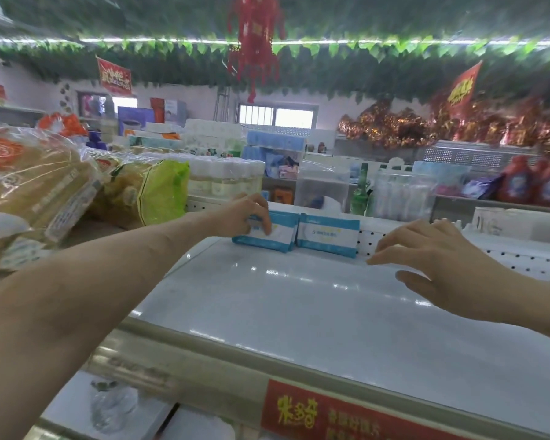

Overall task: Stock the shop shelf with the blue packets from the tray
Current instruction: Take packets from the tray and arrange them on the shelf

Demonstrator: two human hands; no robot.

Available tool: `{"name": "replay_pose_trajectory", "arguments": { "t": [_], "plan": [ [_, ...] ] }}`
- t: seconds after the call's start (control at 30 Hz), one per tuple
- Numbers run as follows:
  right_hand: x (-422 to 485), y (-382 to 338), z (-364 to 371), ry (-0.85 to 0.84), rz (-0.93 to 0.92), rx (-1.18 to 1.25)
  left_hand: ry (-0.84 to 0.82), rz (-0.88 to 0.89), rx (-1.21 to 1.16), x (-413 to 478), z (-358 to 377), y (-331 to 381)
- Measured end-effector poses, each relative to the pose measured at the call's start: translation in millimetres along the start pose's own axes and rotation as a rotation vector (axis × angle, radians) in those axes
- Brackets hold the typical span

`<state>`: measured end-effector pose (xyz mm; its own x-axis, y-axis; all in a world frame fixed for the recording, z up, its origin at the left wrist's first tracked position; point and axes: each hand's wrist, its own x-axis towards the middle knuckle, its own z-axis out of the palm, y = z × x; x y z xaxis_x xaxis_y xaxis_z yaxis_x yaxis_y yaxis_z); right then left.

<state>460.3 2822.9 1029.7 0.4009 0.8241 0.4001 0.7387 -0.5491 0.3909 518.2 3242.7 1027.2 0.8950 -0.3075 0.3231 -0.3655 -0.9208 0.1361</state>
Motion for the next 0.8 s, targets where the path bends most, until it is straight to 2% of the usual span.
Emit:
{"name": "replay_pose_trajectory", "arguments": {
  "t": [0.27,0.47,0.63,0.73,0.8],
  "plan": [
    [23.4,-16.9,5.0,0.019,-0.075,0.0,0.033,-0.058,-0.019,-20.5,-1.6,5.9],
    [79.1,-44.6,8.2,-0.004,-0.185,0.064,0.078,-0.13,-0.086,-117.5,-39.5,25.9],
    [153.2,-101.3,6.1,0.024,-0.122,0.346,0.147,-0.374,-0.125,-249.3,-72.4,50.7],
    [195.3,-157.8,0.3,0.04,-0.12,0.621,0.185,-0.506,-0.088,-341.1,-96.5,71.8],
    [220.6,-205.2,-7.7,0.066,-0.143,0.719,0.218,-0.617,-0.065,-405.4,-113.1,86.9]
  ]
}}
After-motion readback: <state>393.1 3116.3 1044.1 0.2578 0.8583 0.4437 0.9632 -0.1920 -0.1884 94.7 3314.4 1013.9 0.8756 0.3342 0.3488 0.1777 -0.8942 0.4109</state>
